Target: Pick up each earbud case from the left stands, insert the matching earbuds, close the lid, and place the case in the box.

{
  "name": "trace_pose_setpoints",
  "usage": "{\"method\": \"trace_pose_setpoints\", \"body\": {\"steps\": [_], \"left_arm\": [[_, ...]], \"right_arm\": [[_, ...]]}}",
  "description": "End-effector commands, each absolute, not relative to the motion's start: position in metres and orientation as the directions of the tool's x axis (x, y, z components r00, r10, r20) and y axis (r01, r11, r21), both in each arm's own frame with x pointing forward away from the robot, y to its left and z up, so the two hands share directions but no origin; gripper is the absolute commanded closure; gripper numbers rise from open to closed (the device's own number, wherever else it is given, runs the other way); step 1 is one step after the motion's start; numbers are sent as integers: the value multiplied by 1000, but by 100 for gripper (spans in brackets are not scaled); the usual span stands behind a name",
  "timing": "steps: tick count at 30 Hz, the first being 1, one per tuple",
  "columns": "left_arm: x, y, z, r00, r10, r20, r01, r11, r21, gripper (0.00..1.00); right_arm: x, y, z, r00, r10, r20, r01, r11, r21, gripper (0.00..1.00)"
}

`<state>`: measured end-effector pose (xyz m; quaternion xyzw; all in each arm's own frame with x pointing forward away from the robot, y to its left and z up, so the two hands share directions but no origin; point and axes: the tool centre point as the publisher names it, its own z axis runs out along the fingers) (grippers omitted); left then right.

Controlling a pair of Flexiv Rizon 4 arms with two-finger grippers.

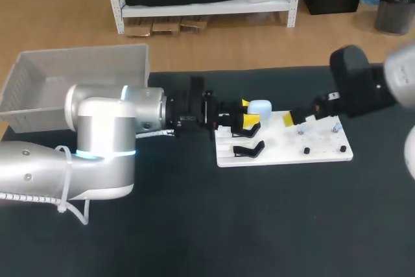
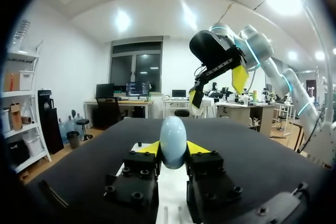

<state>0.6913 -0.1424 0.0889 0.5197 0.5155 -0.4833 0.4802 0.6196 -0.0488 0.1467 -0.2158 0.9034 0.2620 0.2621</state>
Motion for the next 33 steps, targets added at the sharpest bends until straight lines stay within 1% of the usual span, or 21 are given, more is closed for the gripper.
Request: {"method": "trace_pose_setpoints", "body": {"steps": [1,21,33], "left_arm": [[691,-143,86,4,61,-998,1000,-8,4,100],[691,-144,85,-3,54,-999,1000,-15,-4,100],[691,-144,85,-3,54,-999,1000,-15,-4,100]], "right_arm": [[627,-36,144,-776,-264,-573,-523,777,351,0],[648,-11,123,-787,-306,-535,-524,789,319,0],[663,-8,111,-796,-280,-537,-496,811,311,0]]}}
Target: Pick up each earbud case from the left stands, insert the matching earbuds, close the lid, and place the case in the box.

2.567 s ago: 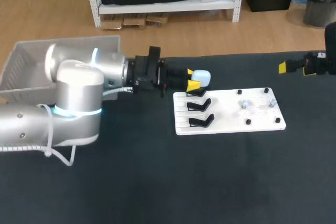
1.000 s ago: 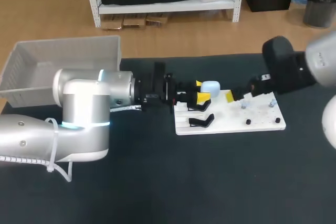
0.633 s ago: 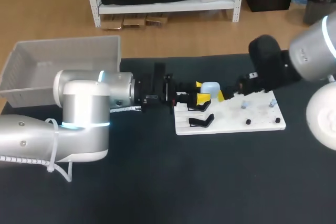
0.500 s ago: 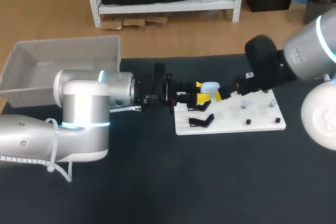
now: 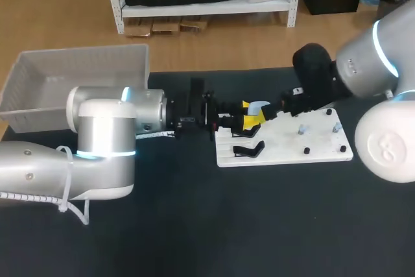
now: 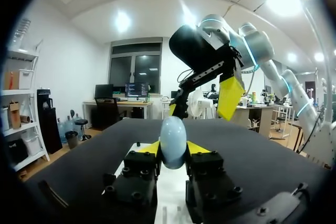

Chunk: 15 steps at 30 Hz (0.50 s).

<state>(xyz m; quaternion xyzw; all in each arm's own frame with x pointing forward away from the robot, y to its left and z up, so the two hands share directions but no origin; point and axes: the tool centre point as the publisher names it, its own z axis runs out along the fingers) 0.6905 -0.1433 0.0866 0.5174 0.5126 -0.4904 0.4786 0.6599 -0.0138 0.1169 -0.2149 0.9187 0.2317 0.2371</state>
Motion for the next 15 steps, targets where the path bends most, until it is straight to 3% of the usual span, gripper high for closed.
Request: {"method": "trace_pose_setpoints", "body": {"steps": [1,15], "left_arm": [[691,-144,85,-3,54,-999,1000,-15,-4,100],[691,-144,85,-3,54,-999,1000,-15,-4,100]], "right_arm": [[663,-8,110,-796,-281,-536,-495,812,310,0],[673,-11,103,-802,-251,-542,-467,830,306,0]]}}
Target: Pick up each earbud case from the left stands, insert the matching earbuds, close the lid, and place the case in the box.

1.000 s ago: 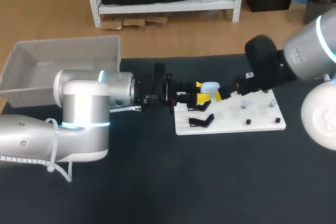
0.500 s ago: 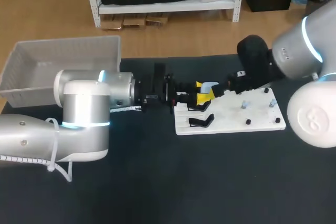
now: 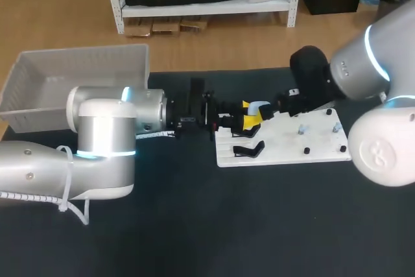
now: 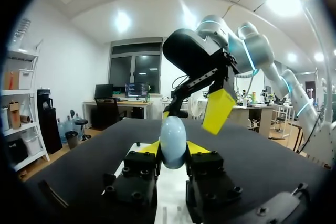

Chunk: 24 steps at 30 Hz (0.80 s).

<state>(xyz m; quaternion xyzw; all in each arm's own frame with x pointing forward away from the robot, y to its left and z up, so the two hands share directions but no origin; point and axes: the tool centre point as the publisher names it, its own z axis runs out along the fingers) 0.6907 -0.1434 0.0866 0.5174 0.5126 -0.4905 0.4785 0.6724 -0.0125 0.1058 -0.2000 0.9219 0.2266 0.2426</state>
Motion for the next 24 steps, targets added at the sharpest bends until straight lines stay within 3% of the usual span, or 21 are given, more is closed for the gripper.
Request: {"method": "trace_pose_setpoints", "body": {"steps": [1,24], "left_arm": [[691,-144,85,-3,54,-999,1000,-15,-4,100],[691,-144,85,-3,54,-999,1000,-15,-4,100]], "right_arm": [[673,-11,103,-803,-250,-542,-465,831,306,0],[683,-16,99,-818,-215,-533,-426,849,311,0]]}}
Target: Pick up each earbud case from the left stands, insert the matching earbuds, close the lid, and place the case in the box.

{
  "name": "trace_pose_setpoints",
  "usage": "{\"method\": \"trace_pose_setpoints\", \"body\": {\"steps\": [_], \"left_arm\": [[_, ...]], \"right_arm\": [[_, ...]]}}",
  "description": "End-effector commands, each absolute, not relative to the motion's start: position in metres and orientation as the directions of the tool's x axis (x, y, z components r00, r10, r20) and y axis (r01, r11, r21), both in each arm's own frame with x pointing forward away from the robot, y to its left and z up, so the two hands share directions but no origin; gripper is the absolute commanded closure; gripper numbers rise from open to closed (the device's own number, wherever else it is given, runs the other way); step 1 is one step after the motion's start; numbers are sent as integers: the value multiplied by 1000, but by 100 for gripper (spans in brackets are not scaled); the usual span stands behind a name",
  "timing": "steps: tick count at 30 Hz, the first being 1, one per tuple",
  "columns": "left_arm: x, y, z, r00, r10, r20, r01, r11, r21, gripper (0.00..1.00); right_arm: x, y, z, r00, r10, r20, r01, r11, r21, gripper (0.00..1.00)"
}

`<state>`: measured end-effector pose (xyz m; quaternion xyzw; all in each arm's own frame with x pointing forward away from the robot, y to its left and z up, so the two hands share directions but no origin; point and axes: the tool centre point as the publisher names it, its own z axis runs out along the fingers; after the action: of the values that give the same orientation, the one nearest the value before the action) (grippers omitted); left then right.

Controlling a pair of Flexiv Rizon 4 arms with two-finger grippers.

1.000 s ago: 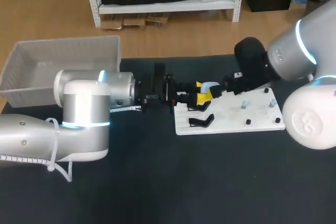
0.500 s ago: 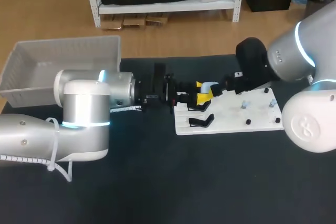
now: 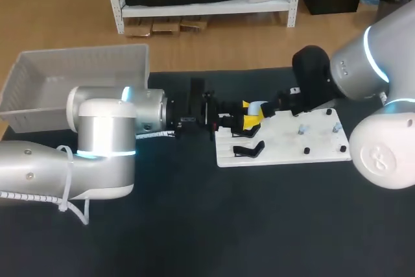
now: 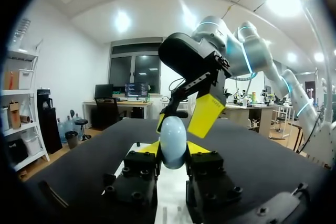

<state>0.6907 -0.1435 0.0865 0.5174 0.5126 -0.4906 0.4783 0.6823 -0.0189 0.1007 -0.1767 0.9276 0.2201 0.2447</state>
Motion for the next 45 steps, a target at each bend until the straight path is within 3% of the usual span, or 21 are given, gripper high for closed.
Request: {"method": "trace_pose_setpoints", "body": {"steps": [1,27,34,45], "left_arm": [[691,-144,85,-3,54,-999,1000,-15,-4,100],[691,-144,85,-3,54,-999,1000,-15,-4,100],[691,-144,85,-3,54,-999,1000,-15,-4,100],[691,-144,85,-3,54,-999,1000,-15,-4,100]], "right_arm": [[683,-16,99,-819,-215,-532,-425,850,311,0],[696,-27,132,-780,-205,-592,-441,850,288,0],[690,-55,154,-713,-367,-597,-508,857,80,0],[683,-118,131,-794,-490,-360,-462,871,-166,0]]}}
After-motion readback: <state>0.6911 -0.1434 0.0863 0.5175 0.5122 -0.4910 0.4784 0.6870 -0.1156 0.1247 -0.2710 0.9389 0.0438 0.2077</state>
